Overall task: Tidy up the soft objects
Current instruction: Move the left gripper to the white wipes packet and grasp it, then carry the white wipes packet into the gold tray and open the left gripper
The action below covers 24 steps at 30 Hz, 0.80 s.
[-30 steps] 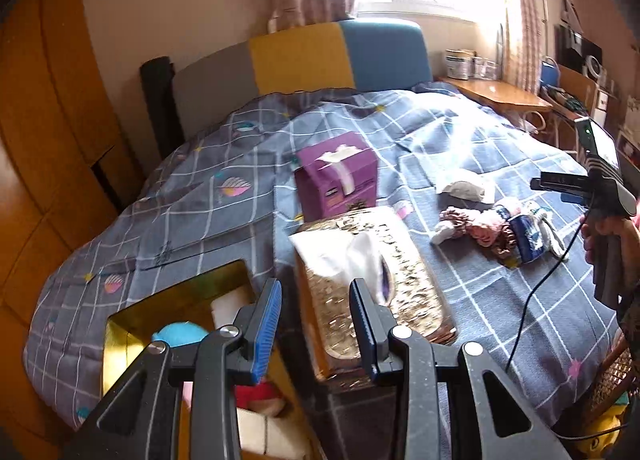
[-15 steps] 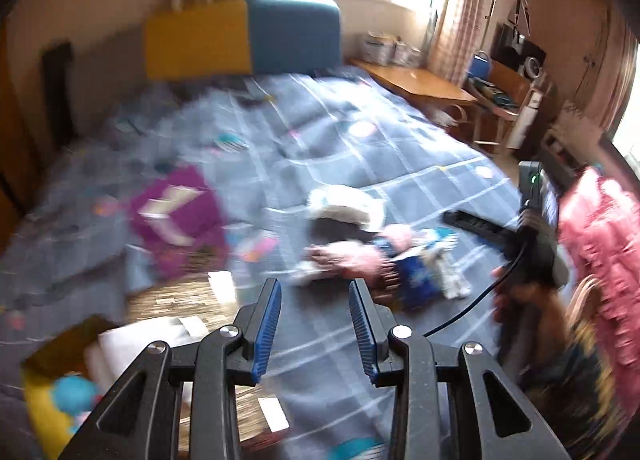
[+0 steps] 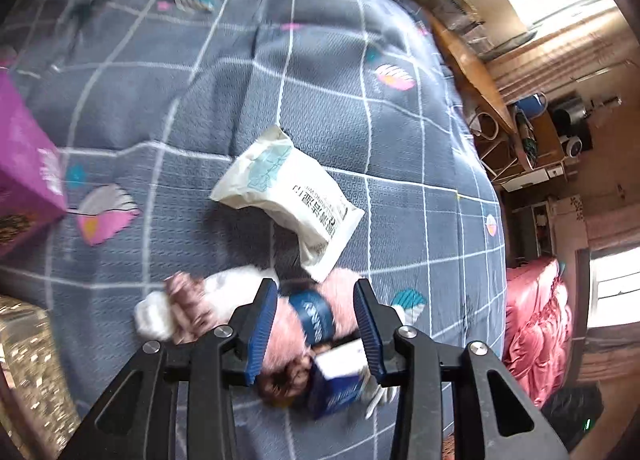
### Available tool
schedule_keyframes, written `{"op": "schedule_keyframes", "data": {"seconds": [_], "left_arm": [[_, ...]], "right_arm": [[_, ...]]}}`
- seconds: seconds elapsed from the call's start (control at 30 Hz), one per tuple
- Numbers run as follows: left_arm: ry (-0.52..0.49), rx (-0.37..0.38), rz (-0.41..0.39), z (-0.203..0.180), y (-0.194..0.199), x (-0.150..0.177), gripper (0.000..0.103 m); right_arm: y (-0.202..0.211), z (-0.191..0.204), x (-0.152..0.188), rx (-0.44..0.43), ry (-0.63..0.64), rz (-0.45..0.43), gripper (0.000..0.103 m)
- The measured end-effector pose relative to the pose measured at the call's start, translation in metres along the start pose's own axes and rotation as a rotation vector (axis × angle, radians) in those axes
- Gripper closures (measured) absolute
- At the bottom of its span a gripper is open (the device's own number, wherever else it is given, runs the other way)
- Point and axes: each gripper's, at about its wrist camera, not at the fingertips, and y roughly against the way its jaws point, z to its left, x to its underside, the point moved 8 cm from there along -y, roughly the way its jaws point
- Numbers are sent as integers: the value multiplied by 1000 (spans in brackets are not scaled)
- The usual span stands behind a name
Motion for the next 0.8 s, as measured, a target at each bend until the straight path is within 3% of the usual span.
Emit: {"op": "schedule_keyframes", "data": {"seconds": [0.07, 0.13, 0.17, 0.33, 0.47, 0.6, 0.67, 0.7, 0.8], "left_arm": [[43, -15, 22, 2, -18, -9, 61], [64, -5, 42, 1, -31, -16, 45], [79, -10, 32, 1, -34, -21, 42], [57, -69, -2, -6, -51, -49, 36], [39, -116, -21, -8, -61, -65, 36], [-107, -259, -8, -17, -76, -68, 36], [-167, -324, 11, -16, -84, -64, 42], [-182, -323, 21, -16, -87, -61, 50], [-223, -301, 3, -16, -89, -59, 57]], "right_arm": [[0, 1, 0, -25, -15, 7, 17], [-1, 4, 3, -51, -26, 24, 16], [-2, 4, 4, -61, -28, 31, 16], [-5, 13, 10, -107, -29, 68, 16], [-4, 17, 13, -133, -24, 82, 16], [-4, 19, 15, -149, -26, 94, 15], [-5, 19, 15, -152, -25, 101, 15], [-5, 19, 16, -152, -27, 103, 15], [-6, 19, 16, -149, -26, 106, 15]]}}
